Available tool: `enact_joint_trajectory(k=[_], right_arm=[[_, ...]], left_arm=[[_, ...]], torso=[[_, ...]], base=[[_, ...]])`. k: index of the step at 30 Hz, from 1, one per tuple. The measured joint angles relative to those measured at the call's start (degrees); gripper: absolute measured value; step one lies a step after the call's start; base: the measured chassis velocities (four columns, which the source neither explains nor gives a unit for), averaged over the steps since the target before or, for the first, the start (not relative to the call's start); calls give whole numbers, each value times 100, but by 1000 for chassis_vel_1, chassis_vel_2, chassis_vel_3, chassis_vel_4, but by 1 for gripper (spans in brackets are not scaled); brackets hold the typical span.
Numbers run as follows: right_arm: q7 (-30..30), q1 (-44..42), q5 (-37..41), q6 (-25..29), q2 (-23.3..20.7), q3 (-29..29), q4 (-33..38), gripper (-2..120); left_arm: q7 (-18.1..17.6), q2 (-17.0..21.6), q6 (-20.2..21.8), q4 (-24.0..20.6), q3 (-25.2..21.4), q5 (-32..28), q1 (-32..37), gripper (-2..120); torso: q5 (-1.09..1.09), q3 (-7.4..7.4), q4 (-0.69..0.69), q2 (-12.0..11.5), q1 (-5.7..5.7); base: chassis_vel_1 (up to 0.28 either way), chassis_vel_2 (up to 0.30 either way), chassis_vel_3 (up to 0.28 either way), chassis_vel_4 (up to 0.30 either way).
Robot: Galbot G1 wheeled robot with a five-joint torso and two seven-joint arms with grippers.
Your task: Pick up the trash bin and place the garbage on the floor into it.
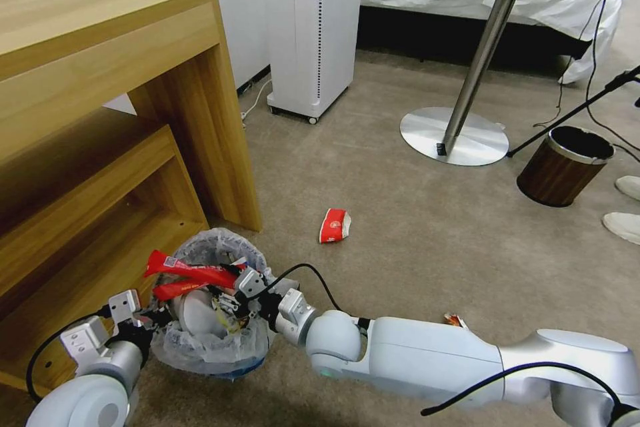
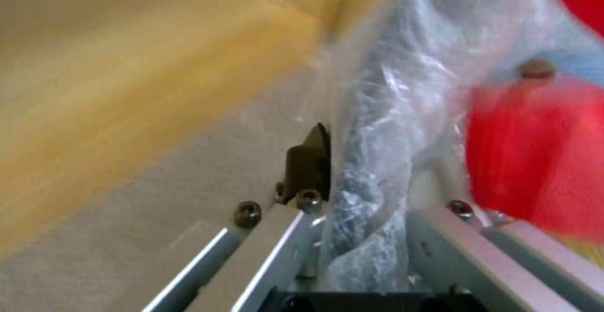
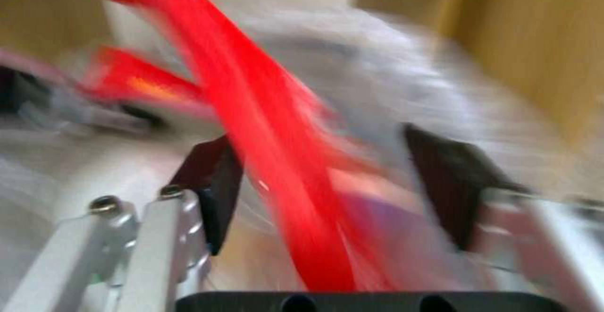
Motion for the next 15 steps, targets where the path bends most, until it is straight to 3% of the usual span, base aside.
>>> enact_joint_trajectory(k=[9, 15], right_arm=[[-143, -59, -2, 171, -55, 80, 198, 97], [-201, -58, -13, 227, -20, 38, 198, 100]], left_arm=[[19, -32, -19, 4, 60, -1, 0, 0], [31, -48, -2, -12, 67, -7, 16, 0]], torso=[[3, 0, -1, -1, 0], [2, 0, 0, 0, 0]], base=[[0, 0, 0, 0], [0, 0, 0, 0]])
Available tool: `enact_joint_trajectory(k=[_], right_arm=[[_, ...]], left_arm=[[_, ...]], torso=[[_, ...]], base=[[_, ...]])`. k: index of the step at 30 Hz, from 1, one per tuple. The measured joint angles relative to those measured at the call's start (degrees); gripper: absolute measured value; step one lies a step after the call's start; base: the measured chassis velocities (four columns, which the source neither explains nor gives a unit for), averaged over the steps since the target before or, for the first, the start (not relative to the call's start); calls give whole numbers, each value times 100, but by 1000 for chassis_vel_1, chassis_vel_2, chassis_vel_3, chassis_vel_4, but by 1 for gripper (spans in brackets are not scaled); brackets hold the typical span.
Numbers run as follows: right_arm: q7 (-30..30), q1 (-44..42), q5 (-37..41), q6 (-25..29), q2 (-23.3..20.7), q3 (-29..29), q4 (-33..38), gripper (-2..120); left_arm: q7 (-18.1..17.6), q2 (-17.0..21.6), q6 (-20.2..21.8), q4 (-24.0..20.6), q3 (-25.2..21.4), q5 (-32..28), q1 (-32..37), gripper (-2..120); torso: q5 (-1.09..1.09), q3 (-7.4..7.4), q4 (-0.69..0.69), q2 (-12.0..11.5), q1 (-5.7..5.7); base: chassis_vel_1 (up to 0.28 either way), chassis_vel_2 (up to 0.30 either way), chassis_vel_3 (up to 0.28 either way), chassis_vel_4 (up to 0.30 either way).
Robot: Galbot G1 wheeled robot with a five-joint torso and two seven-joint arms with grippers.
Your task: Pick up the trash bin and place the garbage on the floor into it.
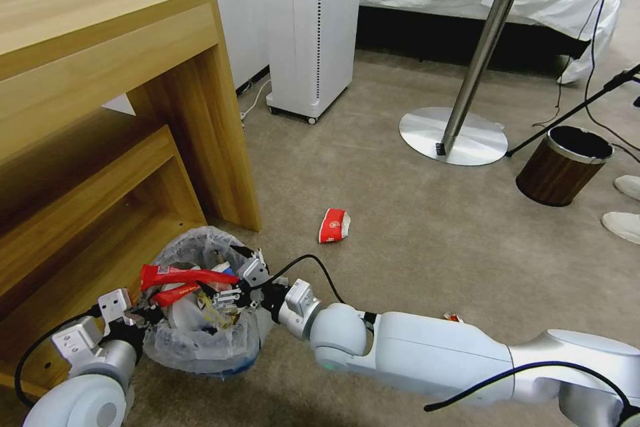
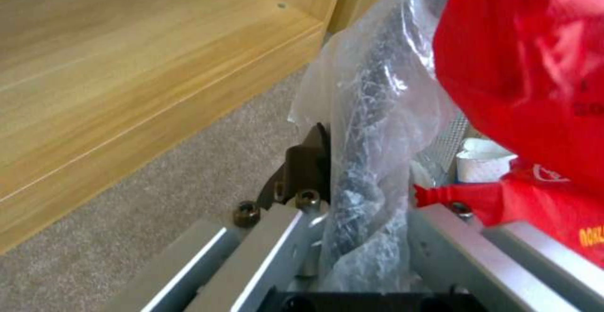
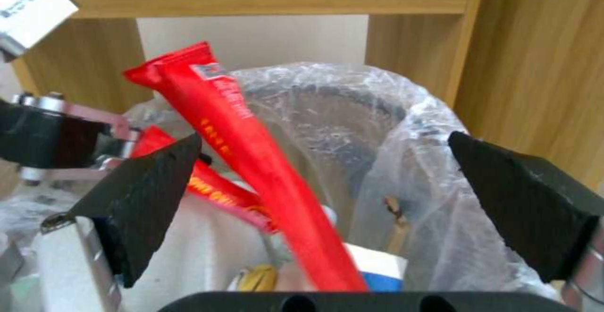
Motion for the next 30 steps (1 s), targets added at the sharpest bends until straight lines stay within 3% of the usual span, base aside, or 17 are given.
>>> enact_joint_trajectory(k=[7, 18, 23, 25, 30], right_arm=[[-177, 4, 49, 228, 16, 102, 36, 100], [-544, -286, 633, 610, -498, 1252, 746, 100], [-459, -427, 811, 655, -810, 1955, 1017, 100], [-326, -648, 950, 584, -1040, 2583, 1243, 100], [-186, -1027, 1205, 432, -1381, 3388, 1621, 100]], left_arm=[[6, 38, 17, -5, -17, -31, -5, 0], [3, 77, 27, 49, -143, -61, 38, 0], [3, 3, 12, -32, -208, -50, 116, 0], [3, -38, 9, -29, -203, -31, 111, 0], [9, -56, 7, 18, -168, -7, 93, 0]], torso=[[0, 0, 1, 0, 0], [1, 0, -1, 0, 0], [2, 0, 1, 0, 0], [1, 0, 0, 0, 0], [1, 0, 2, 0, 0]], base=[[0, 0, 0, 0], [0, 0, 0, 0], [0, 0, 0, 0], [0, 0, 0, 0], [0, 0, 0, 0]])
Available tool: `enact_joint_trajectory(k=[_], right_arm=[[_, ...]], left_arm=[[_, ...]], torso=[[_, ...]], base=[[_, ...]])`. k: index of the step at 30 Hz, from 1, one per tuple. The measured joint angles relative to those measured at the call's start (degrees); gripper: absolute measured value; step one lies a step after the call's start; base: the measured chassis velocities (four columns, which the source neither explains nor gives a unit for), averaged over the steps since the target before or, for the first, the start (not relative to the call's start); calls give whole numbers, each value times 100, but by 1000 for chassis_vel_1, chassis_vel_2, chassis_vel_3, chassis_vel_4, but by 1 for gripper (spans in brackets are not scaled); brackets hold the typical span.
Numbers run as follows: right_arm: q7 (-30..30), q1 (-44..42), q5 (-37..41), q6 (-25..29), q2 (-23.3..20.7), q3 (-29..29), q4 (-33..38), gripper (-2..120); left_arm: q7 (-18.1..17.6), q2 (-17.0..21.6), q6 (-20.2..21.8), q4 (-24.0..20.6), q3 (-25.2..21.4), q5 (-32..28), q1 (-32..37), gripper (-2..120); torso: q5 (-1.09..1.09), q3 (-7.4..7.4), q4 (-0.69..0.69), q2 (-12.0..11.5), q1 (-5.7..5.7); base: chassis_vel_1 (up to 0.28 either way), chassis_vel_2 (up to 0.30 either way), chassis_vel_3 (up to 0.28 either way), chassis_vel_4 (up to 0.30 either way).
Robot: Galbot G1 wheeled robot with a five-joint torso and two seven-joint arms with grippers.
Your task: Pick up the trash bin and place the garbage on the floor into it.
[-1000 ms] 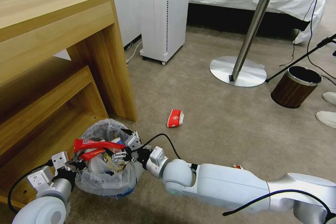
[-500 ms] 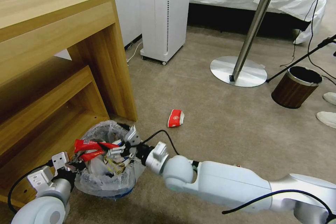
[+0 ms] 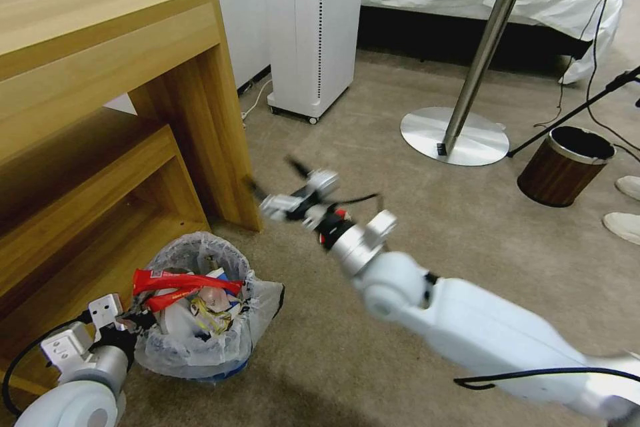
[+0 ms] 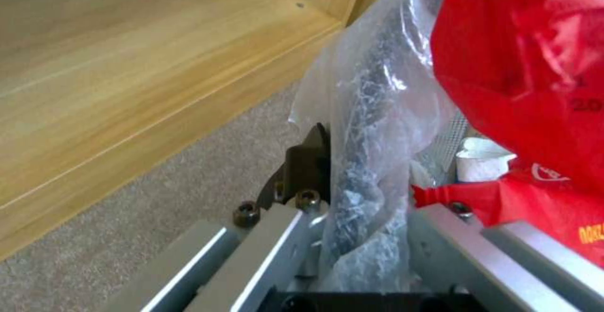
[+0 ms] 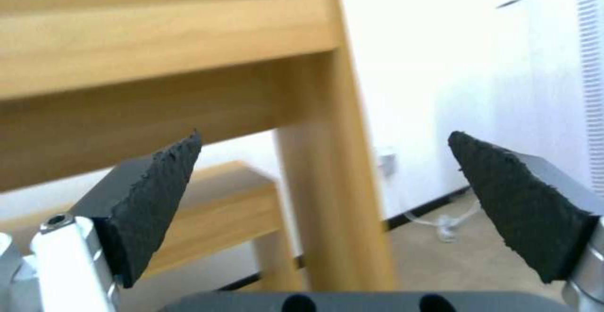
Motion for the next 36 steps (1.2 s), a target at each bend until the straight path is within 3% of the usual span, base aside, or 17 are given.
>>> enact_joint_trajectory(k=[3, 9, 15, 19, 36], right_arm=[[90, -636, 101, -67, -372, 892, 364, 100], [264, -1623, 61, -181, -519, 1900, 623, 100], [774, -3135, -526, -598, -13, 3511, 792, 100], [824, -3812, -981, -663, 220, 4104, 725, 100], [1195, -4374, -1570, -890, 359, 4533, 676, 100]], left_arm=[[-2, 30, -4, 23, -4, 9, -14, 0], [10, 61, -12, 19, 5, 3, -13, 0], [53, 74, -57, 11, 98, 159, -1, 0], [71, 114, -64, 14, 133, 238, 31, 0], [74, 187, -81, -100, 114, 345, 223, 0]], torso=[[-1, 0, -3, 0, 0], [0, -1, -3, 0, 0], [0, -1, -2, 0, 0], [0, -1, -3, 0, 0], [-2, 0, -2, 0, 0]], base=[[0, 0, 0, 0], [0, 0, 0, 0], [0, 0, 0, 0], [0, 0, 0, 0], [-19, -15, -20, -14]])
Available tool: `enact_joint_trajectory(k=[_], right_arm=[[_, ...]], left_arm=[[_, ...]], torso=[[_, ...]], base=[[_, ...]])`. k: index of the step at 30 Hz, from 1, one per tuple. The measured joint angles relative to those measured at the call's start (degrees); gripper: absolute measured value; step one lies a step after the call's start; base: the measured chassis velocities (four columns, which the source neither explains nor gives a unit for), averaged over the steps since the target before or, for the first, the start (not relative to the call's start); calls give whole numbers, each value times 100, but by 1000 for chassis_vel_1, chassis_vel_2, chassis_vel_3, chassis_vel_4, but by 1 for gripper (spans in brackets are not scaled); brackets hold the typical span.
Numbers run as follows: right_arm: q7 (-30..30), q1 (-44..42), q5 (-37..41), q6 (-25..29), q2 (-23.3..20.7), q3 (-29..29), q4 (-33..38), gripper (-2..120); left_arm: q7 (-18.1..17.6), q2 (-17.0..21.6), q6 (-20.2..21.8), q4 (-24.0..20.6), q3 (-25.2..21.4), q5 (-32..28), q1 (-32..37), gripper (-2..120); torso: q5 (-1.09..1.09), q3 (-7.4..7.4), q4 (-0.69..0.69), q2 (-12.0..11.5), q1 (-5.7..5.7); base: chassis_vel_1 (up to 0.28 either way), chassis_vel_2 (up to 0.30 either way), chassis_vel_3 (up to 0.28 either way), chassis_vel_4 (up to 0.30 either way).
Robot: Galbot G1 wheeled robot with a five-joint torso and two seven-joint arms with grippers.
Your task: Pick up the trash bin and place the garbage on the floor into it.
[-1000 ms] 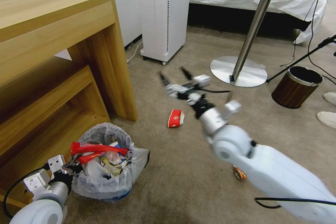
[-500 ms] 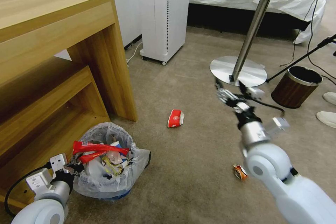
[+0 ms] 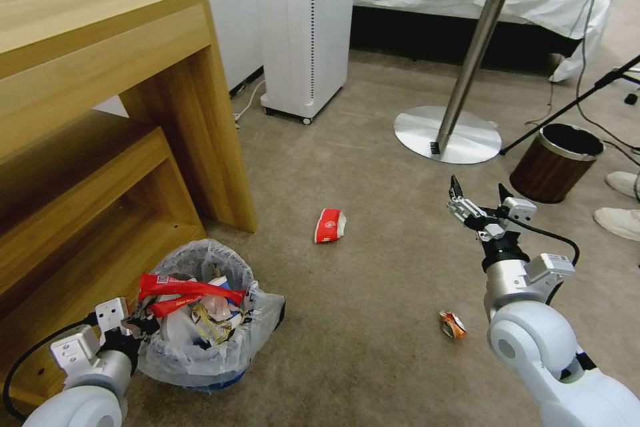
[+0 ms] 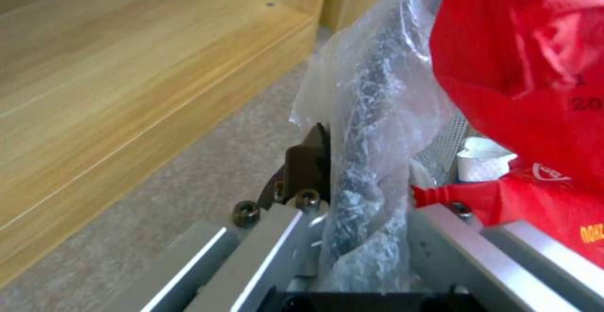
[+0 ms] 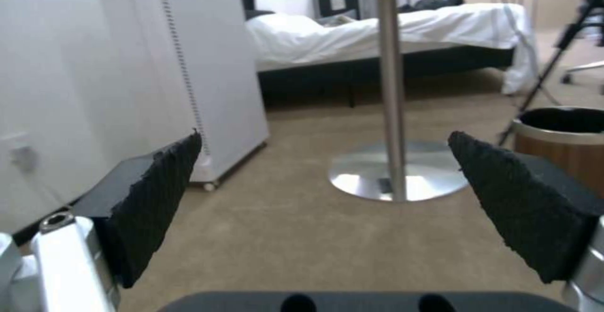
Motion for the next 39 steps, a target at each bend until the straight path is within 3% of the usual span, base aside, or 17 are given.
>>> enact_joint_trajectory(k=[16, 22, 39], right_arm=[[-4, 54, -89, 199, 53, -150, -193, 100], [-80, 14, -244, 311, 86, -196, -317, 100], [-191, -2, -319, 187, 123, -226, -419, 100]], left_arm=[[2, -29, -76, 50, -23, -2, 14, 0], [-36, -2, -76, 201, -68, -52, -60, 0], [-36, 4, -114, 312, -80, -70, -115, 0]], torso=[[0, 0, -3, 0, 0], [-1, 0, 2, 0, 0], [0, 0, 0, 0, 0]], base=[[-82, -85, -78, -85], [0, 0, 0, 0], [-5, 6, 3, -6]])
